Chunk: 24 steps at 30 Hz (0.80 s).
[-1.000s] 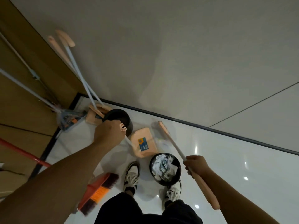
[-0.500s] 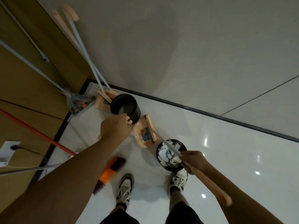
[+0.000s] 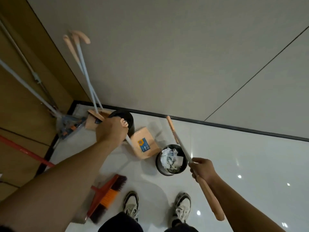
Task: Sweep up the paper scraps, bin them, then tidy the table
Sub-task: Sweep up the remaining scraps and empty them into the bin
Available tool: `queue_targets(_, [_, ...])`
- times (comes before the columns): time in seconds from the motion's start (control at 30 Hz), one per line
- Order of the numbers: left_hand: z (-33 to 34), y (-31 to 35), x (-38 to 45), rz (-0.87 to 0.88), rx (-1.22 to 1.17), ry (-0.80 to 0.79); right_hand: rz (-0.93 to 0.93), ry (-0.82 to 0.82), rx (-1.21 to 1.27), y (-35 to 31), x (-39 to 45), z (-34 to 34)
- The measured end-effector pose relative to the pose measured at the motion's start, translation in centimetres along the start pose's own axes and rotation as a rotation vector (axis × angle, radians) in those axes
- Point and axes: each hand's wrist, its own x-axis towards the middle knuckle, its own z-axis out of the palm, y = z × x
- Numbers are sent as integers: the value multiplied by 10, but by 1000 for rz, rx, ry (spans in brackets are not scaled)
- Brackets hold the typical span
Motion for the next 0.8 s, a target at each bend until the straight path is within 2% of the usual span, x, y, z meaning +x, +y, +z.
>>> queue_targets(0.17, [-58, 2, -27, 214, -10, 123, -92, 31, 11, 3, -32, -24])
queue_targets(0.33, [-104, 24, -96, 421, 129, 273, -163, 41, 100, 38, -69, -66])
queue_targets(0.47, [-124, 46, -176, 622, 345, 317, -209, 25, 128, 86, -104, -105])
queue_targets(0.6, [-118, 56, -255, 873, 488, 282, -177, -12, 149, 142, -138, -133])
queue_targets(0.8, [-113, 61, -319, 934, 576, 293, -119, -26, 206, 195, -175, -147])
